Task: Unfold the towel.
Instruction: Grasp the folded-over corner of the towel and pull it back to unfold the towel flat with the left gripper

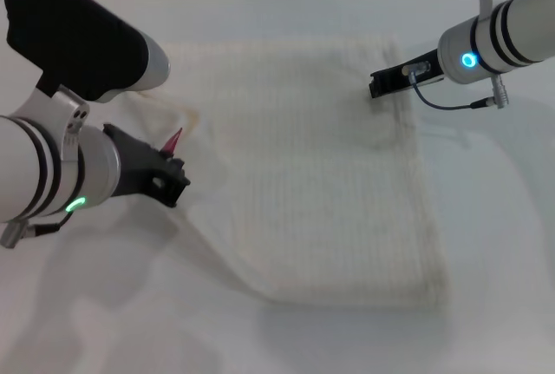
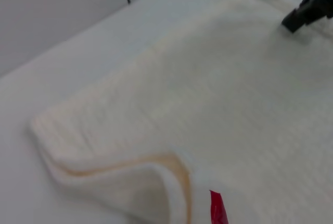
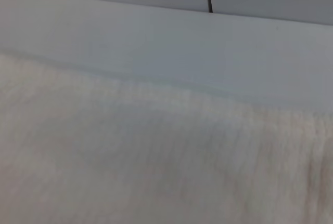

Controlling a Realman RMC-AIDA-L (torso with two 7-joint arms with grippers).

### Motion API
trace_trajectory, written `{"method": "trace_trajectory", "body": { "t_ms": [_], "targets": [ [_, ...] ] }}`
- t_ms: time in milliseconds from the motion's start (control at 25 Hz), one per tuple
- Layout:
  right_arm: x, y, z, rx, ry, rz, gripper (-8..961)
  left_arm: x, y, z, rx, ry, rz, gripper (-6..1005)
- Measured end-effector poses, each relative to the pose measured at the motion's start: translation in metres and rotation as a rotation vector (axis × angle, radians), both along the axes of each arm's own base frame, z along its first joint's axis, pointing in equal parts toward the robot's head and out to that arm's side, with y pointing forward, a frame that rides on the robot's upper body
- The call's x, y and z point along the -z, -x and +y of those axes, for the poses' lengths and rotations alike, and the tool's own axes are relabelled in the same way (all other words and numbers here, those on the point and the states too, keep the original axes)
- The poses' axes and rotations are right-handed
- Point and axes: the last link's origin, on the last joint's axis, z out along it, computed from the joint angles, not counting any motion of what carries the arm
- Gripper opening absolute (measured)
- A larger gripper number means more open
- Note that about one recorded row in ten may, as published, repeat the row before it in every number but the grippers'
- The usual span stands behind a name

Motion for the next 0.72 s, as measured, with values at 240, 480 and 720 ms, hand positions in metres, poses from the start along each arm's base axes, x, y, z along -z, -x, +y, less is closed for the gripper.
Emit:
{"method": "trace_trajectory", "body": {
  "t_ms": [240, 480, 720],
  "targets": [
    [0.000, -0.001, 0.000, -0.001, 0.001, -0.002, -1, -0.002, 0.006, -0.003, -0.041, -0.003, 0.000, 169],
    [0.000, 0.000, 0.000, -0.004, 0.002, -0.003, -1, -0.011, 0.018, -0.004, -0.136, -0.023, 0.006, 185],
    [0.000, 0.001, 0.001, -0.007, 0.003, -0.003, -1, -0.013, 0.029, -0.008, -0.204, -0.021, 0.019, 202]
  ]
}}
